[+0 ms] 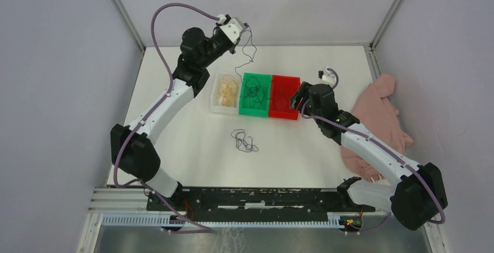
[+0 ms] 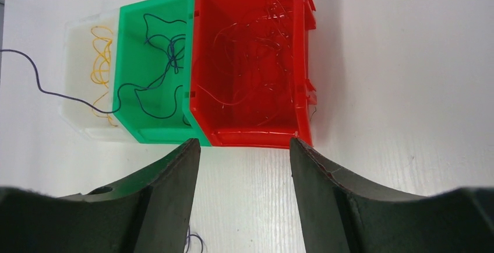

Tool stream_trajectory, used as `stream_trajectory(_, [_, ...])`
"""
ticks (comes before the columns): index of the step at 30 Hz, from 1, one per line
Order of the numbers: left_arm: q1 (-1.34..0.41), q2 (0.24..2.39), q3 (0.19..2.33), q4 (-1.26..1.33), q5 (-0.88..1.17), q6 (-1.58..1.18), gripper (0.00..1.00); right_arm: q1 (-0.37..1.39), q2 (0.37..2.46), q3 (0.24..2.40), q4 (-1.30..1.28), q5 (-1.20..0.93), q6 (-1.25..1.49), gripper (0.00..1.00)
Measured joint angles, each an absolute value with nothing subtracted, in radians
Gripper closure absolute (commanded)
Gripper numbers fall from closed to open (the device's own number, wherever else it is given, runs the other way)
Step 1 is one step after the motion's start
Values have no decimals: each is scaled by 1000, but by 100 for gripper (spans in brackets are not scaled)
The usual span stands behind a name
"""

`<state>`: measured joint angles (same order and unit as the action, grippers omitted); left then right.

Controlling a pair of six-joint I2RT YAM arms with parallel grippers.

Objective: Untangle the cables
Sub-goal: Place the cable in the bin.

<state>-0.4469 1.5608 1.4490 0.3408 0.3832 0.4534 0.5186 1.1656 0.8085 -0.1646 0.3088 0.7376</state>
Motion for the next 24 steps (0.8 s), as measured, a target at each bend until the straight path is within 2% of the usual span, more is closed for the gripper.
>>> stream_trajectory(9, [-477,1678,1448,268,371,432,97,495,1132,770,-151,318,750,35])
stream_trajectory(15, [-530,1780,1494,121,291,452,97,456,1079,770,-142,320,762,33])
stream_trajectory(24, [-560,1886,1532,-126,172,632,97,419,1053,770,-136,316,769,33])
